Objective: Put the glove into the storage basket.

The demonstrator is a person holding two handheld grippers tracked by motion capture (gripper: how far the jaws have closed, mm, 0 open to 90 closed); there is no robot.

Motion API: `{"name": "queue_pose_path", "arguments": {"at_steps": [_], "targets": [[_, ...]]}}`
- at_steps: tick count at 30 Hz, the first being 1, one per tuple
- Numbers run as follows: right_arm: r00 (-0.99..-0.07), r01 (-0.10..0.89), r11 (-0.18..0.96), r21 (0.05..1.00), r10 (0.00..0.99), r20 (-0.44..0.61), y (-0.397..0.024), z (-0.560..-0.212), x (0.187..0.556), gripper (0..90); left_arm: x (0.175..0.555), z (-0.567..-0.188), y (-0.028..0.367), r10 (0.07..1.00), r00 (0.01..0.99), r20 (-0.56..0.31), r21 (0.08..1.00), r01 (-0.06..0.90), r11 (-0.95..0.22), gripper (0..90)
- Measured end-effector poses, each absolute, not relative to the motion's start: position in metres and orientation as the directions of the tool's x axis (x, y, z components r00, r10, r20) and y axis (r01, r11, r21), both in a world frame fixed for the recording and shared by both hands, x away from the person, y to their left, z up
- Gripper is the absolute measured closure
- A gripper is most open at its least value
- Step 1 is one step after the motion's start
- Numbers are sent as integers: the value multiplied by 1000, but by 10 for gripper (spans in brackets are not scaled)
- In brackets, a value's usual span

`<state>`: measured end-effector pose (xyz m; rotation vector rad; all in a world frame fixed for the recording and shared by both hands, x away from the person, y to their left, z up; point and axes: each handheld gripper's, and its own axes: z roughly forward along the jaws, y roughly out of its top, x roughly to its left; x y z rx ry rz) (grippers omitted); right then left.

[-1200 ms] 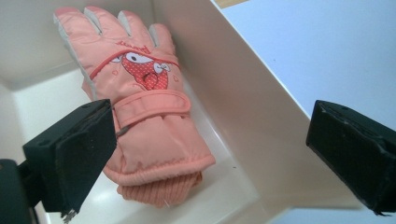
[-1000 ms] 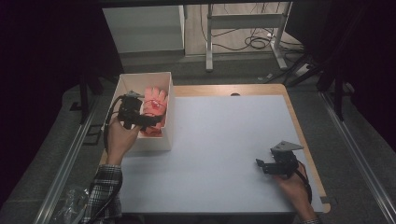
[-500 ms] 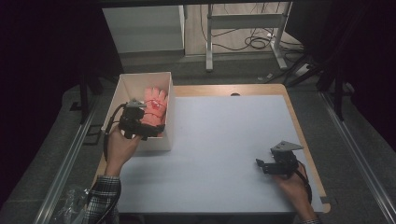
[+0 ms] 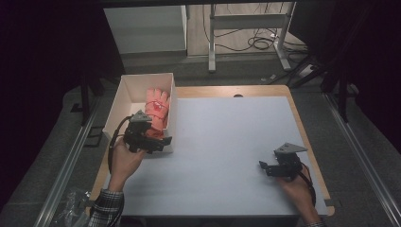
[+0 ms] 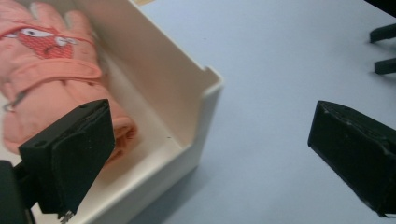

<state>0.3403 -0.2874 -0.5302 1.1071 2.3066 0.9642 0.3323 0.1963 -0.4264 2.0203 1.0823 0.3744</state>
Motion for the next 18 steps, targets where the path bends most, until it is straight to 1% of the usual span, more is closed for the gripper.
{"name": "queue_pose_path", "arguments": {"at_steps": [5, 18], "targets": [[-604, 515, 447, 731, 795, -61, -287, -530, 340, 213, 323, -435, 186, 773, 624, -117, 768, 551, -328, 10], [-604, 515, 448, 731, 795, -62, -287, -530, 340, 213, 311, -456, 148, 721, 686, -98, 774, 508, -379, 12]]}}
